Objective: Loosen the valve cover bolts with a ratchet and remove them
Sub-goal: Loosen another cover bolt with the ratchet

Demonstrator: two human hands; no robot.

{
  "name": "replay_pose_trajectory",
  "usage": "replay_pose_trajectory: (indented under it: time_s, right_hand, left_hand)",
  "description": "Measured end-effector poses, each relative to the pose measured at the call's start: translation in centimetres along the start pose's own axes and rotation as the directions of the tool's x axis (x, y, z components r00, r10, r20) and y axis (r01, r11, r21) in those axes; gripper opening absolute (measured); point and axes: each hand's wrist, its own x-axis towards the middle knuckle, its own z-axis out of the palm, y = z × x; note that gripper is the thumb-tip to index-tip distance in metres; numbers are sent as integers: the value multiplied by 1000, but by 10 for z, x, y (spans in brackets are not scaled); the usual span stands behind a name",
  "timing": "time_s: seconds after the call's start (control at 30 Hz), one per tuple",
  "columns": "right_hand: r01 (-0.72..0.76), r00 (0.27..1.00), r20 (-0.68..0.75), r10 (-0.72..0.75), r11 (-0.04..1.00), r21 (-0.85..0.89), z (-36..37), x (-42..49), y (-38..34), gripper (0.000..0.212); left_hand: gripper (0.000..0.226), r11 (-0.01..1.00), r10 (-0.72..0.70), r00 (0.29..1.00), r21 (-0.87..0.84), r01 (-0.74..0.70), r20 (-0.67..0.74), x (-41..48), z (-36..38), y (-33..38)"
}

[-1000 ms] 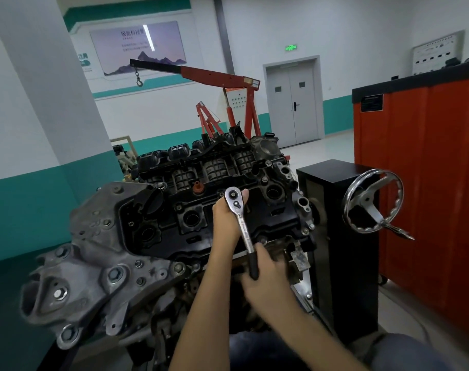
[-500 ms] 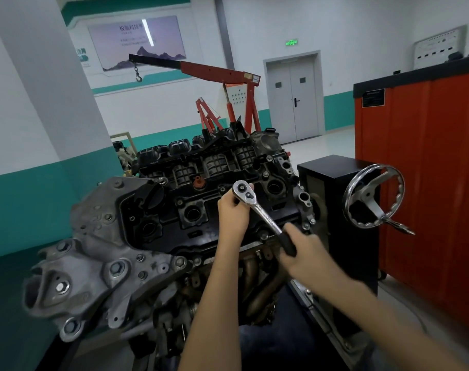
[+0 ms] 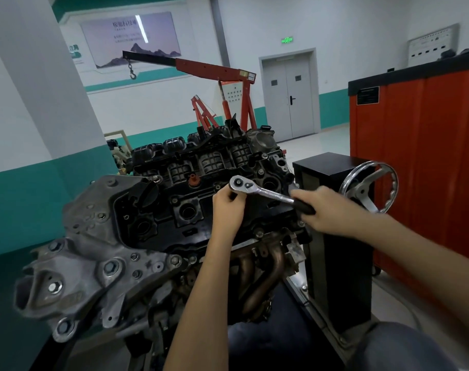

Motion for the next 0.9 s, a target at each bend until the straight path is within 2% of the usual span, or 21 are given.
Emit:
replay_pose_trajectory:
  time_s: [0.07,0.13,0.2,0.3,0.37,0.43,0.5,0.57,0.67,0.73,0.8,0.83,0.9]
  right_hand:
    - [43,998,-37,-51,982,-185,-9,11,0,19]
    - [-14,995,-96,-2,986,-166,6,5,-8,20]
    - [-94,987,-125,102,993,68,36,-15,-26,22]
    - [-155,959,-141,245,873,463,86,-34,-67,27]
    - [-167,944,-132,303,782,601,111,-32,-93,26]
    - [-170,942,-113,315,743,647,119,-28,-102,26]
    - [-174,957,-98,275,806,566,110,-26,-91,25]
    - [-151,979,-58,197,881,449,89,-25,-68,23]
    - [-78,997,52,65,949,304,41,-15,-28,29]
    - [0,997,78,-7,996,93,11,1,-9,24]
    - [77,997,33,-74,991,-108,-7,14,-3,20]
    - [86,996,3,-86,985,-149,-8,16,-2,19]
    - [32,998,-41,-36,996,-85,6,8,-3,20]
  left_hand:
    - [29,1000,1,999,-23,-2,-32,-1,1,-3]
    - [29,997,-13,998,-71,9,-59,-2,0,-8]
    - [43,993,-24,996,-117,15,-82,-2,2,-10]
    - [45,974,-98,983,-218,62,-158,-3,11,-9]
    - [34,957,-112,976,-284,56,-185,-1,14,-11]
    - [29,967,-84,982,-251,40,-167,0,11,-12]
    - [35,980,-81,988,-189,56,-128,-1,3,-11]
    - [39,998,12,998,-55,-16,-55,-2,-6,-8]
    - [20,985,170,980,14,-172,100,1,-19,5]
    - [32,982,163,972,64,-176,168,3,-22,12]
    - [40,990,124,981,44,-132,151,0,-20,12]
    - [42,993,115,987,2,-116,109,-4,-17,9]
    - [44,992,101,994,-80,-99,30,-8,-9,4]
